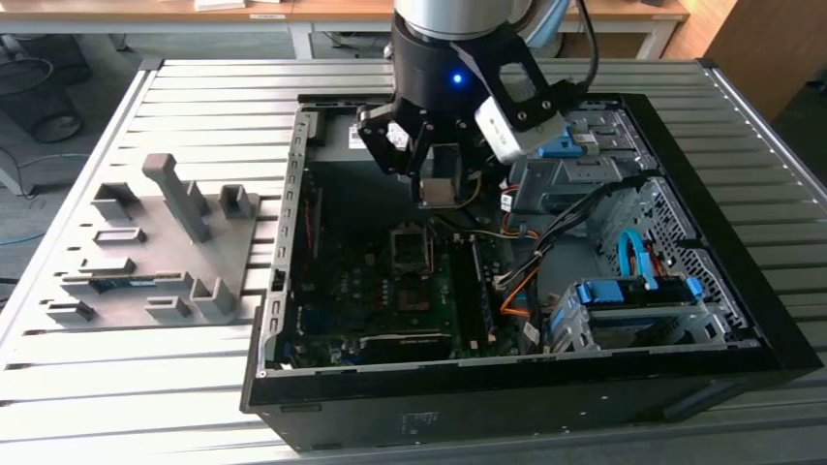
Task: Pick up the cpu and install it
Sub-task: 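Pick up the cpu and move it towards the insertion slot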
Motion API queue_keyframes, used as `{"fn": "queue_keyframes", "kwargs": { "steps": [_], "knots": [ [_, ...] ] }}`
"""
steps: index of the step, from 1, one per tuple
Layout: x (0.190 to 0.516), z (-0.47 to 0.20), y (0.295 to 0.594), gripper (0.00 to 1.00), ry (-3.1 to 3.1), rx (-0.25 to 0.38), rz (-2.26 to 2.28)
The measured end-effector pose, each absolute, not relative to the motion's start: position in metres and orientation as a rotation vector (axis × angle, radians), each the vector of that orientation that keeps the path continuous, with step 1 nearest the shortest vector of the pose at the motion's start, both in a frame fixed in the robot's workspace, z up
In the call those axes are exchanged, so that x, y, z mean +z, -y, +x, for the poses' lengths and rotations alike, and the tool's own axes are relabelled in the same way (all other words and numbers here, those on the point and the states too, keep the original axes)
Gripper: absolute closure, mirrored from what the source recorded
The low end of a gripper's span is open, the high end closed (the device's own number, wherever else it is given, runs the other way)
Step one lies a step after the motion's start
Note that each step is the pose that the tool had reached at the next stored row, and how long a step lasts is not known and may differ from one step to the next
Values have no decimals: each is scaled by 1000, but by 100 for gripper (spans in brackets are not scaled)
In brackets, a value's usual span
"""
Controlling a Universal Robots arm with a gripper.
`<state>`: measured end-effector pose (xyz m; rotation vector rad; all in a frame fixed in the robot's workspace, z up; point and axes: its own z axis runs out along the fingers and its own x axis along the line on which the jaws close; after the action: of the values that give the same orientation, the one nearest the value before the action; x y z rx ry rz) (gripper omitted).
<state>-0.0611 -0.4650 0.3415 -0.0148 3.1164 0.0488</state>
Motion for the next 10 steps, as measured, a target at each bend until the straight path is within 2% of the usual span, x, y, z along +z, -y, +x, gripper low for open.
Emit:
{"fn": "queue_keyframes", "kwargs": {
  "steps": [10],
  "knots": [
    [323, -53, 467, 53, -3116, 49, -15]
  ]
}}
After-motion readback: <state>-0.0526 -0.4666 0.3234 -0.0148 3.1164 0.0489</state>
